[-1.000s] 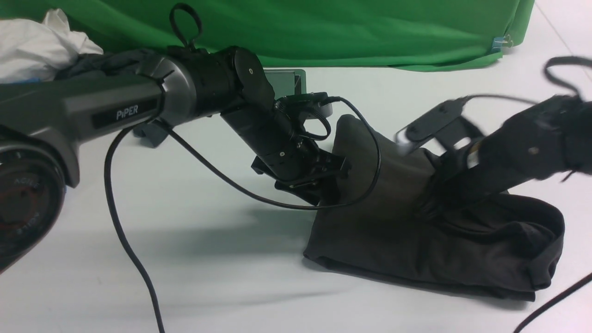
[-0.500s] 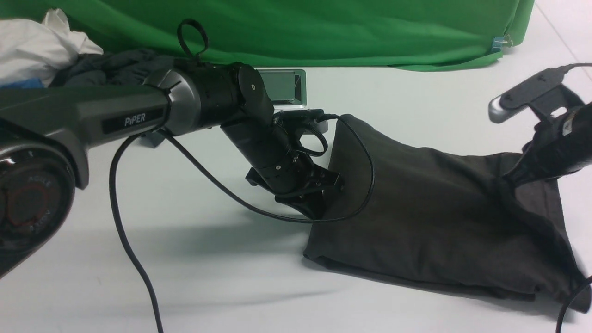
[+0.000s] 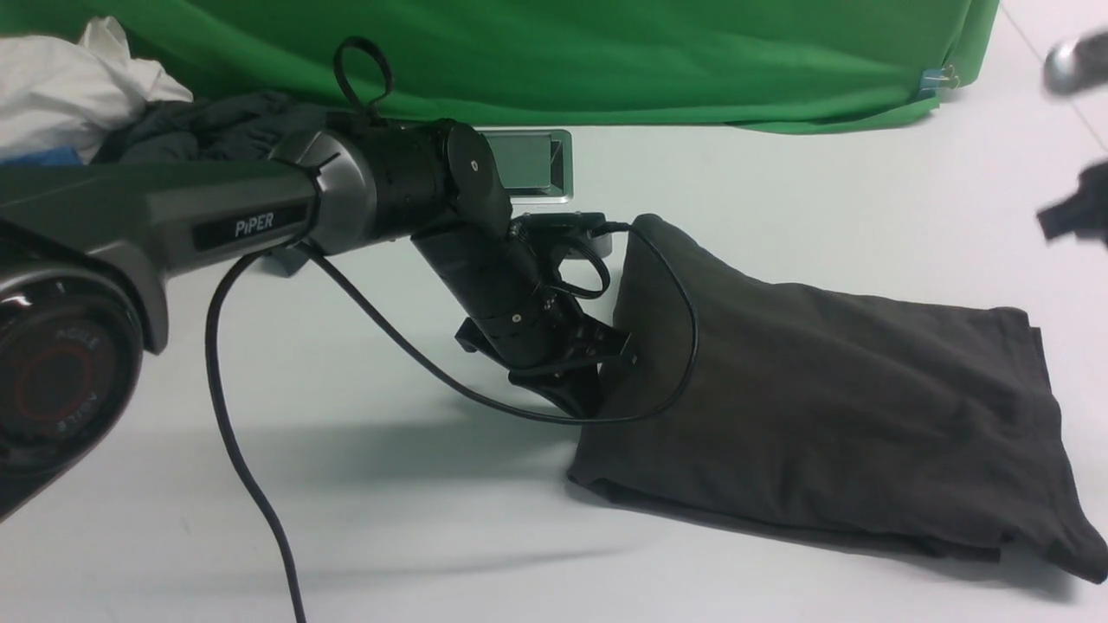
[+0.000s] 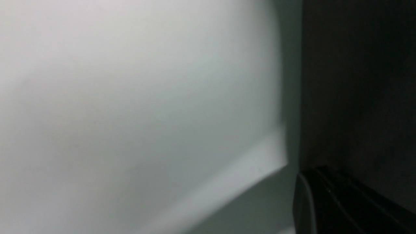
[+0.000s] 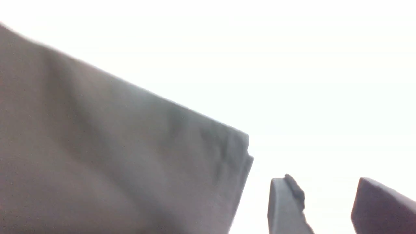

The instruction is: Fold a long-sleeved shirt on a white desktop.

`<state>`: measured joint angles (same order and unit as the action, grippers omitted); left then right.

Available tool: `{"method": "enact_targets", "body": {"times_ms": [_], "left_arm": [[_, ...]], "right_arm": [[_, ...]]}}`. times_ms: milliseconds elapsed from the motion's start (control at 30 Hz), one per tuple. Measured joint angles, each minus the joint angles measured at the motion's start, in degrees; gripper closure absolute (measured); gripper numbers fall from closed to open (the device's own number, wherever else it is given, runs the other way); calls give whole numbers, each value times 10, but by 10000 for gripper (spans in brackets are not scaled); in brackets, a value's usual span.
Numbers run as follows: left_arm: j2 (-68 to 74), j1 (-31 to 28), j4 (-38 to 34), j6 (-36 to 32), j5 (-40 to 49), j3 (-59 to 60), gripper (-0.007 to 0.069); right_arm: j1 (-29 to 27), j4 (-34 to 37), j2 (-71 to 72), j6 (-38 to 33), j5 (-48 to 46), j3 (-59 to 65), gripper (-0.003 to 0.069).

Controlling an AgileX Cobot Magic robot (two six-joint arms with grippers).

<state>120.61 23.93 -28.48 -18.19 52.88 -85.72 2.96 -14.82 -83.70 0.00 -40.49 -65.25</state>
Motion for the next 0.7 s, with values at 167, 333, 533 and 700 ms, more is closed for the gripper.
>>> {"method": "enact_targets", "body": {"times_ms": [167, 333, 533, 700], "left_arm": [[0, 0, 4, 0, 1, 0, 610], [-1, -3, 21, 0, 13, 0, 610], [-57, -43, 79, 43, 20, 2, 603], [-109, -71, 56, 31, -29, -26, 543]], "right_arm": [[58, 96, 54, -6, 38, 33, 370], [119, 123, 41, -49, 44, 97, 423], [122, 127, 58, -81, 5, 99, 624], [125, 183, 98, -86, 6, 97, 641]]}}
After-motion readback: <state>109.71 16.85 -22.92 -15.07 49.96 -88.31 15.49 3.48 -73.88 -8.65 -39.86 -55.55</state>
